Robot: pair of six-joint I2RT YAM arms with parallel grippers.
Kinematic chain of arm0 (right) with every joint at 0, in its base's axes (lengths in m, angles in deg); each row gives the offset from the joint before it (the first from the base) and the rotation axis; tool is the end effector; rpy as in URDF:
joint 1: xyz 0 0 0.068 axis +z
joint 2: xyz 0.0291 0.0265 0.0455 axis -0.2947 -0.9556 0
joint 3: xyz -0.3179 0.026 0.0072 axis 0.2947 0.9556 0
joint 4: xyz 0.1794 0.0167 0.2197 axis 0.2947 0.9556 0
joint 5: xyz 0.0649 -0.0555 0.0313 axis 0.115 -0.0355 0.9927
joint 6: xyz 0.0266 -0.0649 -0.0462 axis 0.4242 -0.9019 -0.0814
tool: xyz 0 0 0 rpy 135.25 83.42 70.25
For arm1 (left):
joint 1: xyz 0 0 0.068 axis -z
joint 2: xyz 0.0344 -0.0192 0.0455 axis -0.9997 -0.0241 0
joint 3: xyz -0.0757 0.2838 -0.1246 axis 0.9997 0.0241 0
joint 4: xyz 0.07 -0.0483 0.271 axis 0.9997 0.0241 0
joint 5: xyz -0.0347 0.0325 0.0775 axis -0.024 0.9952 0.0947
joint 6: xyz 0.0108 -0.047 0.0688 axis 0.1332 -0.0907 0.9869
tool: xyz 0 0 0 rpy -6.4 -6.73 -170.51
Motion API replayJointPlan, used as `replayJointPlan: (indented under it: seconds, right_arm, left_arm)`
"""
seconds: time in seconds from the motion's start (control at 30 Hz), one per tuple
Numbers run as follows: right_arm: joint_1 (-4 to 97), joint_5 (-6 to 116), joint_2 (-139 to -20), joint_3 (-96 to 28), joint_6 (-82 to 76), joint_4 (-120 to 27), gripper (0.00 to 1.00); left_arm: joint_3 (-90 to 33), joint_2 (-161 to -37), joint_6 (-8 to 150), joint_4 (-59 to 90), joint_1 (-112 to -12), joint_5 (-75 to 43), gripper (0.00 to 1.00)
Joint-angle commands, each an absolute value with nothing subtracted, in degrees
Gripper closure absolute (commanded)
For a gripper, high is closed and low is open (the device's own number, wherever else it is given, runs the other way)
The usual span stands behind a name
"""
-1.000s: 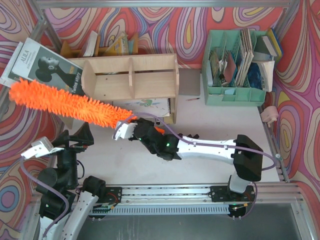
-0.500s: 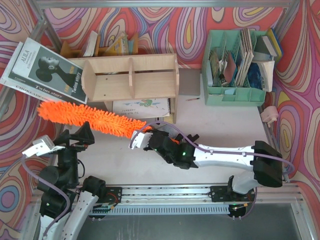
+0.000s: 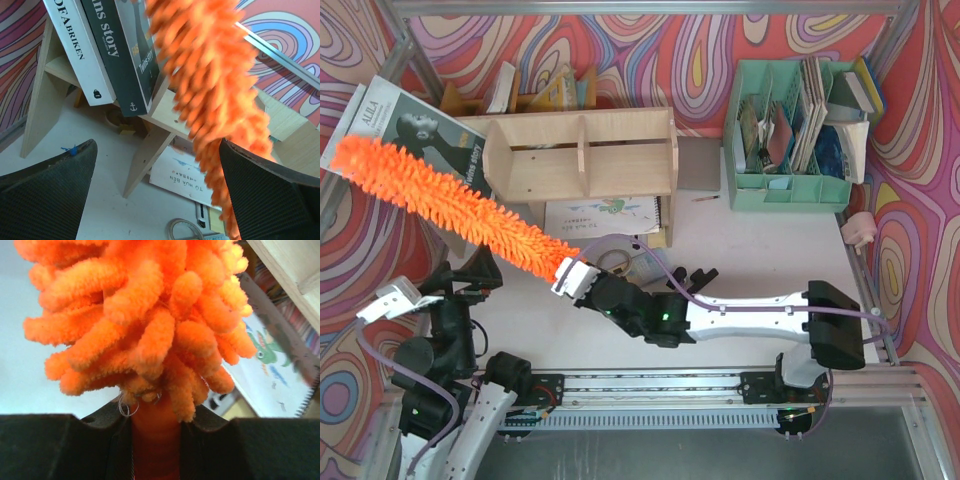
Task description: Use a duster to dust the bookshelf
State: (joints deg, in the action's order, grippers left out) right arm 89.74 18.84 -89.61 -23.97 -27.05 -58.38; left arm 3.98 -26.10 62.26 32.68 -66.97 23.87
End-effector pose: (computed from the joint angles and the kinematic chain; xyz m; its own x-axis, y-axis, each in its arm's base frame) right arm 0.1617 0.3982 0.3300 0.1379 -0.4330 -0.8908 -0.6889 0.6043 -0.4003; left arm 0.0280 0.0302 0.3875 0.3706 -0.4667 -0.8031 -0.0061 0.8634 -0.5045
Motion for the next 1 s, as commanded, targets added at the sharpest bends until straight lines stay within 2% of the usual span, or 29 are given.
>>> replayJointPlan:
  seconds: [0.0, 0.5, 0.73, 0.97]
  right_arm:
    - [91.3, 17.3, -92.4, -30.5, -14.9, -62.5, 1.0]
    - [91.8, 16.1, -103.1, -36.3, -5.5, -53.7, 1.0]
    - [91.8, 11.7, -105.7, -37.8, -1.5, -49.5, 1.0]
    - [92.0, 15.8, -108.1, -42.7, -3.5, -50.4, 1.0]
  left_arm:
    - [4.7, -25.3, 63.1, 32.9, -67.4, 25.1, 0.02]
    - [4.7, -25.8, 62.9, 32.8, -67.4, 24.5, 0.02]
    - [4.7, -26.3, 62.7, 32.8, -67.5, 24.0, 0.01]
    - [4.7, -26.4, 62.6, 32.8, -67.7, 23.7, 0.02]
